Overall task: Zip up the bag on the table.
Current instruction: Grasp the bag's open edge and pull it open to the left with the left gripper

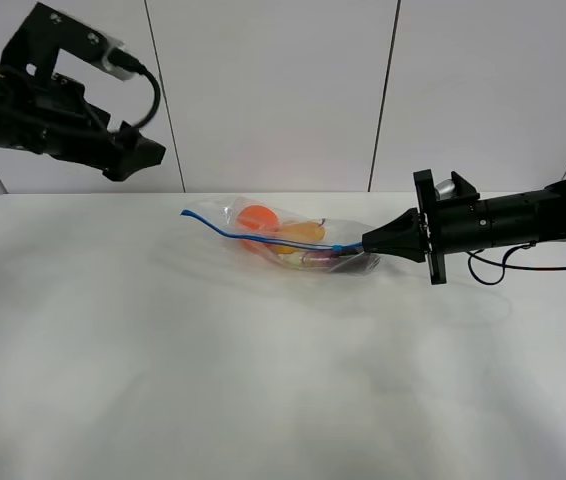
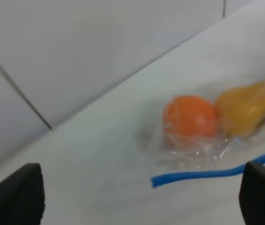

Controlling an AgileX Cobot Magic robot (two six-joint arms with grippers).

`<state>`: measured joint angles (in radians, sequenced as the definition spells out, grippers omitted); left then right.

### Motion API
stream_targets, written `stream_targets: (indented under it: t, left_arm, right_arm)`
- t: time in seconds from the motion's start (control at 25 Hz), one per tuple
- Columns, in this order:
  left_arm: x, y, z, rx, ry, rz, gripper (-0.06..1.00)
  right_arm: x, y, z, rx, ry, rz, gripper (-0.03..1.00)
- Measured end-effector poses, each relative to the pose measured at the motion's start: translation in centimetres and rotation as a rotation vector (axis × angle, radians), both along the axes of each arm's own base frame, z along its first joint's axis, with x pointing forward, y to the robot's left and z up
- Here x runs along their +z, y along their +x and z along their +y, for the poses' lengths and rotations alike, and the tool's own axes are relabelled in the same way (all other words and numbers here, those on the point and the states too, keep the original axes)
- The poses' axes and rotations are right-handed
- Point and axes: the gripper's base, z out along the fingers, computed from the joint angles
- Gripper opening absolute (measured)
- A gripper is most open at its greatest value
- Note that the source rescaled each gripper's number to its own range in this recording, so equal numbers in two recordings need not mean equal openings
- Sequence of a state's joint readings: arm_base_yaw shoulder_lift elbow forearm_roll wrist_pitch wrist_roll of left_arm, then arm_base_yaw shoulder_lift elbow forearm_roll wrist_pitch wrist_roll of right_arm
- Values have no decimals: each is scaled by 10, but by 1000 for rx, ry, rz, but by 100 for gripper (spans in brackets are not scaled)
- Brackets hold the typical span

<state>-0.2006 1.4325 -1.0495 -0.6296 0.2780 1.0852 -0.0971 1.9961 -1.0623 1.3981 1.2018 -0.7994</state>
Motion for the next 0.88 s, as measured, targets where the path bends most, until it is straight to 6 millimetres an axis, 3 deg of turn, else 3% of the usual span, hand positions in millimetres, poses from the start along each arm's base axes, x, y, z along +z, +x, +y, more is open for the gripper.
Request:
stream_targets:
  t: [0.28, 0.56, 0.88]
  left_arm:
    - [-7, -4, -29, -305, 353, -146, 98]
    - [-19, -15, -72, -463, 384, -157, 98]
    - [-46, -22, -121, -565, 402, -158, 98]
  right_arm:
    - [0, 0, 0, 0, 0, 0, 0]
    - [0, 0, 0, 1, -1, 0, 0]
    - [0, 0, 0, 1, -1, 0, 0]
